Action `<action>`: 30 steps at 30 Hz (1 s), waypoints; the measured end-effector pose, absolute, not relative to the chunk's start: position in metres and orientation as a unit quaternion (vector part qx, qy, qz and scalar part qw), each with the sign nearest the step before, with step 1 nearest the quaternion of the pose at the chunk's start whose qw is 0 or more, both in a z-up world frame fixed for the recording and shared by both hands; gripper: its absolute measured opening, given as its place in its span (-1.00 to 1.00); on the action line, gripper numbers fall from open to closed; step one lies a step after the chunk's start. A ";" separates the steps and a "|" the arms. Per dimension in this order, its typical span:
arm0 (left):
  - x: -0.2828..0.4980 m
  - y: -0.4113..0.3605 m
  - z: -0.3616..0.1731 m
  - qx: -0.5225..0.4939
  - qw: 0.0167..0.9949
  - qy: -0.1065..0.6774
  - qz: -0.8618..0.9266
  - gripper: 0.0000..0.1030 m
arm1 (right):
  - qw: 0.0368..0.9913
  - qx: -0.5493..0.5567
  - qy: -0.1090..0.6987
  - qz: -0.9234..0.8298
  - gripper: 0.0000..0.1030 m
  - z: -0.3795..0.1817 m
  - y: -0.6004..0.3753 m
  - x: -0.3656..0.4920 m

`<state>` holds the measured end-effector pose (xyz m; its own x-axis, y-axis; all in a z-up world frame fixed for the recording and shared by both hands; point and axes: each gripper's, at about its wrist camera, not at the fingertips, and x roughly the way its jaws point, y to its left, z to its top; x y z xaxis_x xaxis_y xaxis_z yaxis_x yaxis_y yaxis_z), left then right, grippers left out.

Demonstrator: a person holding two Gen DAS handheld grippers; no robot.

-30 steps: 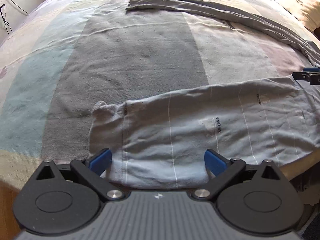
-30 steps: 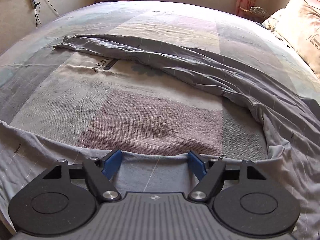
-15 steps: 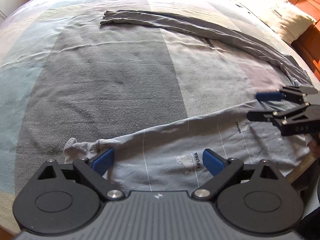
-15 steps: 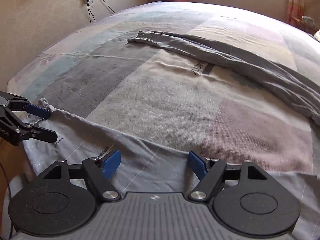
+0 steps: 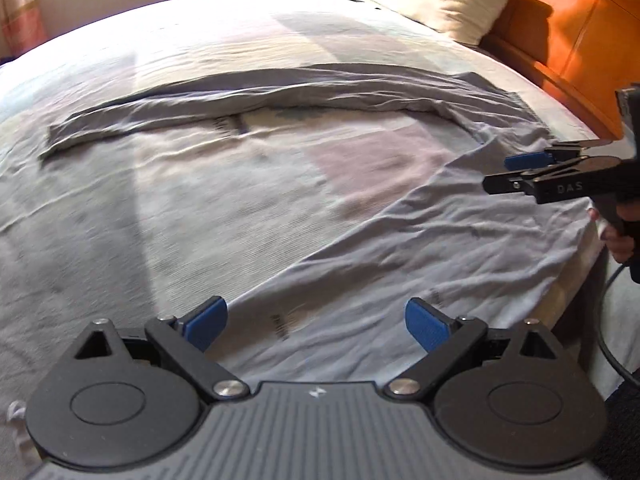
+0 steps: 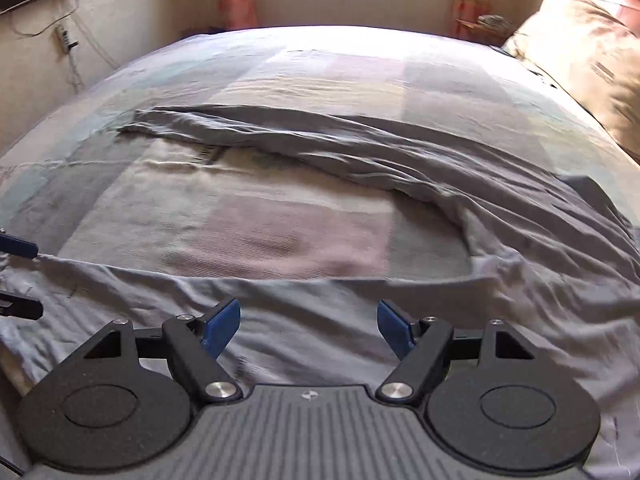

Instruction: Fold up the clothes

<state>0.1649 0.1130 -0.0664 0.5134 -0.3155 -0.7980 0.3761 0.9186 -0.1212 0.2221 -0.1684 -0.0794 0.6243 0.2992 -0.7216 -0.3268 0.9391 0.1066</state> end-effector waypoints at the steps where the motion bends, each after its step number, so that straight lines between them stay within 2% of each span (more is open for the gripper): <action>1: 0.169 0.096 -0.067 0.035 0.867 0.448 -0.217 0.86 | 0.905 -0.014 0.396 0.154 0.55 -0.082 -0.183 0.223; 5: 0.179 0.039 -0.076 0.027 0.855 0.445 -0.264 0.86 | 0.915 0.002 0.393 0.085 0.55 -0.089 -0.234 0.226; 8: 0.184 0.014 -0.089 0.002 0.842 0.464 -0.275 0.86 | 0.911 0.017 0.399 0.100 0.55 -0.092 -0.238 0.234; 10: 0.187 0.005 -0.100 -0.023 0.832 0.482 -0.273 0.86 | 0.909 0.028 0.402 0.111 0.64 -0.094 -0.240 0.240; 12: 0.185 0.002 -0.103 -0.030 0.837 0.478 -0.263 0.93 | 0.905 0.038 0.405 0.121 0.66 -0.096 -0.243 0.246; 21: 0.187 0.008 -0.102 -0.081 0.840 0.489 -0.222 0.92 | 0.889 0.083 0.419 0.165 0.66 -0.105 -0.254 0.272; 22: 0.187 0.007 -0.101 -0.083 0.841 0.489 -0.218 0.92 | 0.888 0.085 0.419 0.169 0.75 -0.108 -0.253 0.276; 23: 0.187 0.007 -0.101 -0.086 0.841 0.489 -0.214 0.92 | 0.889 0.081 0.415 0.173 0.95 -0.111 -0.250 0.281; 30: 0.186 0.004 -0.086 -0.061 0.857 0.480 -0.180 0.92 | 0.902 0.062 0.387 0.179 0.89 -0.086 -0.263 0.270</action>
<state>0.1857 0.0044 -0.0858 0.4756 -0.3665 -0.7997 0.2487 0.9280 -0.2774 0.2700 -0.2625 -0.0856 0.6366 0.3712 -0.6760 -0.2751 0.9282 0.2505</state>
